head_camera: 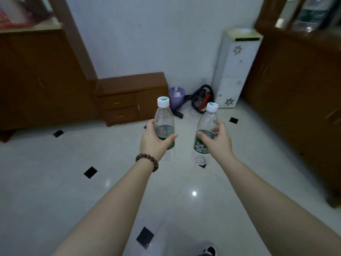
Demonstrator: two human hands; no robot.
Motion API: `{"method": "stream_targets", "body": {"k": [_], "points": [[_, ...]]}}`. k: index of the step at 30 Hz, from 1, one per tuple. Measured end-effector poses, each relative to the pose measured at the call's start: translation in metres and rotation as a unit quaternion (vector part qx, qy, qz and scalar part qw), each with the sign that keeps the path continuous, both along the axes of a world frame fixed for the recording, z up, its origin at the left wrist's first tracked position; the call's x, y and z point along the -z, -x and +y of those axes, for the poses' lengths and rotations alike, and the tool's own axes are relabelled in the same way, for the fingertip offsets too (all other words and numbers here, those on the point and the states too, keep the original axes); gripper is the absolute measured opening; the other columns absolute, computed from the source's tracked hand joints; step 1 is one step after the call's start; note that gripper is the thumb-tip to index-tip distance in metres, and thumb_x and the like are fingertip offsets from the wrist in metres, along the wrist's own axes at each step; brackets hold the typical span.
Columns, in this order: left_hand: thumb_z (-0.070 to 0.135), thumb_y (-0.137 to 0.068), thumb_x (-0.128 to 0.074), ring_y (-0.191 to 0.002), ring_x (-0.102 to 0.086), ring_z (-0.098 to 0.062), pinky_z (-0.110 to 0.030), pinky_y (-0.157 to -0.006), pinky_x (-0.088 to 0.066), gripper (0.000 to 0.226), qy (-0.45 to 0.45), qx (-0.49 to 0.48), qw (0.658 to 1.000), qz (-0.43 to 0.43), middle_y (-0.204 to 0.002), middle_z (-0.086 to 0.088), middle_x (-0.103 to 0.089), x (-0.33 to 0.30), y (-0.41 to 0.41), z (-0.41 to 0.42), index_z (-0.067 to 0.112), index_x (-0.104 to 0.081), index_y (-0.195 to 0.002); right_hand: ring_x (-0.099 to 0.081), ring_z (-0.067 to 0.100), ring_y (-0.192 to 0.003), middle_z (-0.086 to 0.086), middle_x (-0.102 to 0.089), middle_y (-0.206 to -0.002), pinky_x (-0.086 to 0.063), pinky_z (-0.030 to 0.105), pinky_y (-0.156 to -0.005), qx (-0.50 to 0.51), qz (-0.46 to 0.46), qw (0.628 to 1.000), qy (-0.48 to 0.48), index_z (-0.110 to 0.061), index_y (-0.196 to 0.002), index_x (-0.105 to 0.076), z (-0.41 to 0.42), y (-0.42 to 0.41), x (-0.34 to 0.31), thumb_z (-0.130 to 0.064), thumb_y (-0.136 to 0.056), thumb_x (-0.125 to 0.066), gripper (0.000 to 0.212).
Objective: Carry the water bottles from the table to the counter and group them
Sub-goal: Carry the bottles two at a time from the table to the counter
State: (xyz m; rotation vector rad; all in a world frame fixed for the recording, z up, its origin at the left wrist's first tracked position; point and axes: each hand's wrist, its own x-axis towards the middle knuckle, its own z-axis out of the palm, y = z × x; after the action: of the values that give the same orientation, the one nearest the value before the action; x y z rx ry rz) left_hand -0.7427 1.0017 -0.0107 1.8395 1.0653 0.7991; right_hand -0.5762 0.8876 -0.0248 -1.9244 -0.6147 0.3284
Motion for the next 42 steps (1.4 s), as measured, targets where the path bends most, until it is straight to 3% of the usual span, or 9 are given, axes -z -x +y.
{"method": "stream_targets", "body": {"k": [10,14,17,19,24,28,33,37,42], "points": [[0.041,-0.066,-0.083,-0.104,-0.060,-0.014,-0.034,-0.089,-0.051,0.063,-0.005,0.160,0.987,-0.009,-0.116,0.004,-0.062,-0.001,-0.246,-0.052,0.027,-0.045,-0.115,-0.057,0.023,-0.105,0.005,-0.055,-0.118,-0.048,0.037,-0.088,0.146,-0.007,0.989,0.007,-0.022,-0.133,-0.042,-0.097,-0.200,-0.002,-0.039,-0.074,-0.077,0.070],[0.049,-0.062,-0.081,-0.110,-0.057,-0.015,-0.039,-0.092,-0.052,0.074,-0.003,0.197,0.980,0.004,-0.122,0.003,-0.058,0.009,-0.321,-0.061,0.024,-0.045,-0.122,-0.058,0.018,-0.099,0.000,-0.058,-0.117,-0.048,0.034,-0.083,0.180,-0.004,0.984,-0.002,-0.021,-0.132,-0.042,-0.123,-0.262,-0.003,-0.034,-0.075,-0.077,0.068],[0.059,-0.057,-0.077,-0.109,-0.058,-0.015,-0.042,-0.090,-0.053,0.080,0.005,0.219,0.976,0.010,-0.122,0.004,-0.058,0.017,-0.367,-0.062,0.027,-0.044,-0.123,-0.058,0.019,-0.105,0.002,-0.057,-0.122,-0.049,0.039,-0.090,0.208,-0.006,0.978,0.008,-0.023,-0.133,-0.042,-0.133,-0.302,0.003,-0.037,-0.074,-0.077,0.070],[0.054,-0.060,-0.079,-0.109,-0.057,-0.015,-0.042,-0.090,-0.053,0.077,0.004,0.229,0.973,0.016,-0.123,0.004,-0.057,0.020,-0.398,-0.060,0.027,-0.044,-0.123,-0.058,0.021,-0.108,0.004,-0.057,-0.124,-0.049,0.042,-0.092,0.220,-0.005,0.975,0.016,-0.023,-0.134,-0.041,-0.132,-0.328,0.009,-0.039,-0.073,-0.077,0.072],[0.050,-0.062,-0.081,-0.110,-0.057,-0.016,-0.042,-0.091,-0.053,0.074,0.000,0.240,0.971,0.015,-0.122,0.004,-0.058,0.026,-0.483,-0.035,0.025,-0.045,-0.122,-0.057,0.021,-0.111,0.003,-0.056,-0.128,-0.047,0.034,-0.089,0.230,0.007,0.973,0.010,-0.021,-0.134,-0.041,-0.108,-0.397,0.019,-0.033,-0.075,-0.078,0.071],[0.059,-0.056,-0.078,-0.110,-0.058,-0.015,-0.042,-0.090,-0.054,0.081,0.006,0.252,0.968,0.004,-0.122,0.005,-0.059,0.028,-0.560,0.005,0.027,-0.045,-0.122,-0.055,0.023,-0.116,0.004,-0.054,-0.132,-0.046,0.037,-0.094,0.232,0.007,0.973,0.010,-0.021,-0.137,-0.039,-0.069,-0.472,0.028,-0.036,-0.075,-0.077,0.074],[0.039,-0.068,-0.082,-0.110,-0.055,-0.017,-0.037,-0.092,-0.051,0.076,-0.009,0.271,0.962,0.001,-0.126,-0.001,-0.055,0.011,-0.668,0.070,0.019,-0.041,-0.130,-0.056,0.023,-0.116,0.005,-0.055,-0.131,-0.046,0.036,-0.094,0.243,-0.014,0.970,0.002,-0.019,-0.136,-0.039,-0.002,-0.578,0.018,-0.035,-0.076,-0.077,0.073],[0.042,-0.066,-0.083,-0.111,-0.057,-0.018,-0.040,-0.093,-0.052,0.083,-0.013,0.281,0.960,-0.002,-0.127,-0.001,-0.056,-0.007,-0.756,0.121,0.020,-0.038,-0.133,-0.055,0.021,-0.115,0.005,-0.055,-0.131,-0.045,0.032,-0.091,0.251,-0.021,0.968,-0.008,-0.019,-0.135,-0.040,0.047,-0.653,0.003,-0.035,-0.075,-0.078,0.073],[0.038,-0.070,-0.081,-0.107,-0.055,-0.016,-0.030,-0.088,-0.047,0.074,-0.024,0.303,0.953,-0.010,-0.125,-0.002,-0.056,-0.023,-0.843,0.144,0.017,-0.042,-0.128,-0.055,0.023,-0.117,0.005,-0.054,-0.131,-0.047,0.038,-0.094,0.273,-0.009,0.962,0.001,-0.022,-0.135,-0.040,0.069,-0.726,0.001,-0.038,-0.074,-0.078,0.073]]}}
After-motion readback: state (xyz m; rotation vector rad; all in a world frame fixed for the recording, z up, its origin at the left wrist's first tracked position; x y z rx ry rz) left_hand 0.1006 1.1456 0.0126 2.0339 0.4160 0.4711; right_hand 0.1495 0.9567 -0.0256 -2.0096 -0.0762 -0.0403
